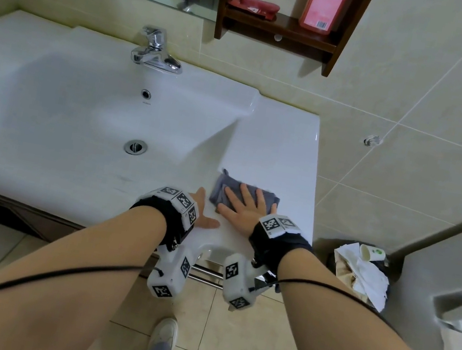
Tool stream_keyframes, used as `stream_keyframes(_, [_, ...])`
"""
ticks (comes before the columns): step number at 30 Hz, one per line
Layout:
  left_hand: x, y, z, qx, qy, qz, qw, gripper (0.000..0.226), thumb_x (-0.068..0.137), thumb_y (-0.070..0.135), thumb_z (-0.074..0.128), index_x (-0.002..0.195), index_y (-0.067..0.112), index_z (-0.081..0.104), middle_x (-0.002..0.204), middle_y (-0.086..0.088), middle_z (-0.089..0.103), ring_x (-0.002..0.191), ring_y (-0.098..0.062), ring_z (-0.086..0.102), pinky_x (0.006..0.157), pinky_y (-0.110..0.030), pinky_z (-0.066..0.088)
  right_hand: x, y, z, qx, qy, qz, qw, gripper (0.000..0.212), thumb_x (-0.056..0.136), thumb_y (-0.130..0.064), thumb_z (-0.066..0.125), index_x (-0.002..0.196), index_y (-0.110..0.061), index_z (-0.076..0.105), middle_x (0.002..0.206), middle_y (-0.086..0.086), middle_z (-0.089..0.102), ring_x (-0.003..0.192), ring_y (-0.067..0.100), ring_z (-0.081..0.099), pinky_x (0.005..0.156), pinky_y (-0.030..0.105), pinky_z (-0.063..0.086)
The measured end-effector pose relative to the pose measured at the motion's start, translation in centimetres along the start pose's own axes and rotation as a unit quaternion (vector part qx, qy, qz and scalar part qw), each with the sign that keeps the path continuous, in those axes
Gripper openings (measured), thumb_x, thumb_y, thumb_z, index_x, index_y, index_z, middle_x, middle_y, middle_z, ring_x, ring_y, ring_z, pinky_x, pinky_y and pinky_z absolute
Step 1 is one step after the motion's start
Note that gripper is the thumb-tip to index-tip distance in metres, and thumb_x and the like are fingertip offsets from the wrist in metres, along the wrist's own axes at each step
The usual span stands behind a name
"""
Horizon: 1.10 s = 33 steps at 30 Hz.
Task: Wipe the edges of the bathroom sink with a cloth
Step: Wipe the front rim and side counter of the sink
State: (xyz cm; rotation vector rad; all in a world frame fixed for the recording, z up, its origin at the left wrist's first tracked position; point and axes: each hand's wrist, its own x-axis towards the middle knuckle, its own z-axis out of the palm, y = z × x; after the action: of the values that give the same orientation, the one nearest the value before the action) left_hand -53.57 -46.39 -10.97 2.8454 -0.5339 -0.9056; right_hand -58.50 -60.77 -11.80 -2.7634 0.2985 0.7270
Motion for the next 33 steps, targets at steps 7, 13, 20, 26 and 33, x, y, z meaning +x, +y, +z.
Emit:
stream_keyframes(7, [-1.2,0.5,-0.3,0.023,-0.011,-0.017,1.000,0.085,0.086,0.058,0.050,0.144,0.005,0.018,0.144,-0.017,0.040,0.129,-0.034,0.045,0.105,-0.042,0.037,-1.4,7.2,-0.6,0.014,0.015,0.131,0.991,0.071,0.080,-0.074,0.020,0.140,-0.050,-0.008,0.154,-0.016,-0.019,0.142,0.025,-0.020,0.109,0.059,-0.010])
stream_keyframes(13, [-1.2,0.3,0.2,0.007,0.000,-0.032,0.999,0.086,0.084,0.061,0.050,0.144,0.006,0.021,0.146,-0.017,0.039,0.130,-0.035,0.043,0.107,-0.043,0.035,-2.3,3.7,-0.3,0.001,0.019,0.105,0.994,0.072,0.081,-0.072,0.019,0.142,-0.046,-0.010,0.155,-0.012,-0.019,0.142,0.027,-0.020,0.107,0.062,-0.010])
stream_keyframes(20, [-2.3,0.9,0.2,-0.041,0.005,-0.035,0.999,0.082,0.086,0.052,0.055,0.145,0.005,0.022,0.146,-0.018,0.038,0.131,-0.035,0.042,0.107,-0.040,0.035,-3.2,0.3,0.8,-0.006,0.012,0.023,1.000,0.066,0.086,-0.068,0.021,0.142,-0.046,-0.005,0.155,-0.012,-0.019,0.142,0.023,-0.020,0.110,0.055,-0.013])
stream_keyframes(26, [-3.8,0.8,-0.2,-0.018,-0.005,-0.033,0.999,0.075,0.091,0.051,0.047,0.145,0.006,0.020,0.146,-0.018,0.038,0.131,-0.035,0.041,0.106,-0.042,0.034,-4.1,5.2,0.5,-0.001,0.008,0.102,0.995,0.068,0.084,-0.071,0.019,0.141,-0.047,-0.009,0.154,-0.014,-0.020,0.142,0.024,-0.019,0.111,0.057,-0.009])
stream_keyframes(33, [-4.3,0.4,0.0,-0.023,-0.004,-0.030,0.999,0.072,0.092,0.050,0.047,0.144,0.006,0.024,0.145,-0.017,0.040,0.130,-0.034,0.043,0.108,-0.041,0.036,-4.3,2.5,0.7,-0.018,0.015,0.114,0.993,0.072,0.083,-0.070,0.021,0.142,-0.044,-0.010,0.155,-0.011,-0.019,0.142,0.028,-0.019,0.108,0.064,-0.006])
